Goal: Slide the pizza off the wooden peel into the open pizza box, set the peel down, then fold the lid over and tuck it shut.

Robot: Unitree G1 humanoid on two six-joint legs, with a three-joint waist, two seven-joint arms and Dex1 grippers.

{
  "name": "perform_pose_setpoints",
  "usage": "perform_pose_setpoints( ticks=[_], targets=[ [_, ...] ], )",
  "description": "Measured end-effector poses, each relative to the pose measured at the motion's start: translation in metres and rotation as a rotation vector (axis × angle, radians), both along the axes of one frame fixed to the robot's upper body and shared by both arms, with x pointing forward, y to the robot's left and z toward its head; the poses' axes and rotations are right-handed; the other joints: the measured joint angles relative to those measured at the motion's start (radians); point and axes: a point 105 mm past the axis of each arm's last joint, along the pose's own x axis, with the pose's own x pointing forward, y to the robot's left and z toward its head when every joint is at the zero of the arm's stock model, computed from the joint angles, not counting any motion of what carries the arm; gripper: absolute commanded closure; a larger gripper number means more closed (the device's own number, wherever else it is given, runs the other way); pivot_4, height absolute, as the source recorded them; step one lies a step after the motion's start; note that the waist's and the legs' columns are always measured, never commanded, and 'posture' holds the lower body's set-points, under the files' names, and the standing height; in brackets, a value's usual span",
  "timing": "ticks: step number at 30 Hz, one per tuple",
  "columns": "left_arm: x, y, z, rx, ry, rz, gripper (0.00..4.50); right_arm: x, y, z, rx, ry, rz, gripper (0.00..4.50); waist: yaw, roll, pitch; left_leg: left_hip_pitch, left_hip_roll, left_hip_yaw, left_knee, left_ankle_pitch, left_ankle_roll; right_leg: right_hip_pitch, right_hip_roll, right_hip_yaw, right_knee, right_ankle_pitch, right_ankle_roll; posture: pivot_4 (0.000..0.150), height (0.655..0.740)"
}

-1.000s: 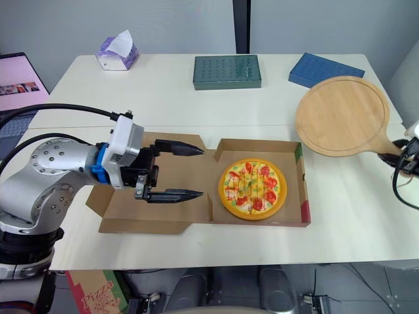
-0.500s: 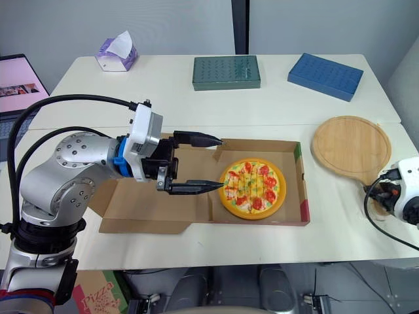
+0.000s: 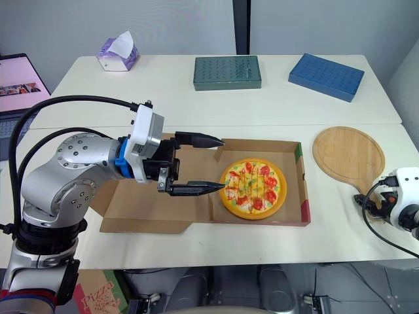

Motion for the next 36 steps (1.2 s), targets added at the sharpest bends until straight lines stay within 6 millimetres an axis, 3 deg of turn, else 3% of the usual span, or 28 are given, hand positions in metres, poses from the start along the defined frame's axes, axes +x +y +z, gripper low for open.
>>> perform_pose_setpoints(
  ticks=[5,11,14,19,26,32,36],
  targets=[
    [-0.001,0.001,-0.001,-0.014,0.004,-0.004,0.0,-0.006,-0.007,0.023,-0.014,-0.043,0.029,0.03,0.0,0.0,0.0,0.0,0.0,0.0,0.0,0.0,0.0,0.0,0.0,0.0,0.0,0.0,0.0,0.15,0.74],
    [0.005,0.019,0.0,-0.04,0.005,0.096,0.0,0.005,0.001,0.054,-0.117,-0.208,0.143,0.03,-0.004,0.0,0.0,0.0,0.0,0.0,0.001,0.0,0.0,0.001,0.0,0.0,-0.001,-0.002,0.004,0.15,0.74],
    [0.013,0.04,-0.005,-0.09,0.016,0.246,0.0,0.02,0.02,0.074,-0.186,-0.334,0.285,0.03,-0.013,0.0,0.0,0.001,0.0,0.0,0.001,0.0,0.0,0.001,0.0,0.001,0.0,-0.002,0.004,0.15,0.74],
    [0.017,0.072,-0.013,-0.221,0.05,0.476,0.0,0.036,0.07,0.101,-0.281,-0.487,0.623,0.03,-0.011,0.0,0.0,0.0,0.0,0.0,0.002,0.0,0.0,0.001,0.0,0.0,-0.001,0.0,0.002,0.15,0.74],
    [-0.009,0.117,-0.038,-0.356,0.226,0.755,0.0,0.034,0.153,0.128,-0.202,-0.526,1.119,0.03,-0.01,-0.001,0.0,0.0,0.001,-0.002,0.003,0.0,0.0,0.002,0.0,-0.001,-0.001,0.001,0.001,0.15,0.74],
    [-0.053,0.152,-0.07,-0.45,0.521,0.923,0.0,0.033,0.189,0.132,-0.145,-0.468,1.348,0.03,0.001,-0.002,0.0,0.0,0.001,-0.001,0.004,0.0,0.0,0.002,-0.001,-0.001,-0.002,0.0,0.0,0.15,0.74],
    [-0.087,0.162,-0.09,-0.602,0.791,0.99,0.0,0.033,0.206,0.136,-0.118,-0.444,1.443,0.03,0.004,-0.003,0.0,0.0,0.001,-0.001,0.004,-0.001,0.0,0.002,-0.001,-0.001,-0.002,0.0,0.0,0.15,0.74]
  ],
)
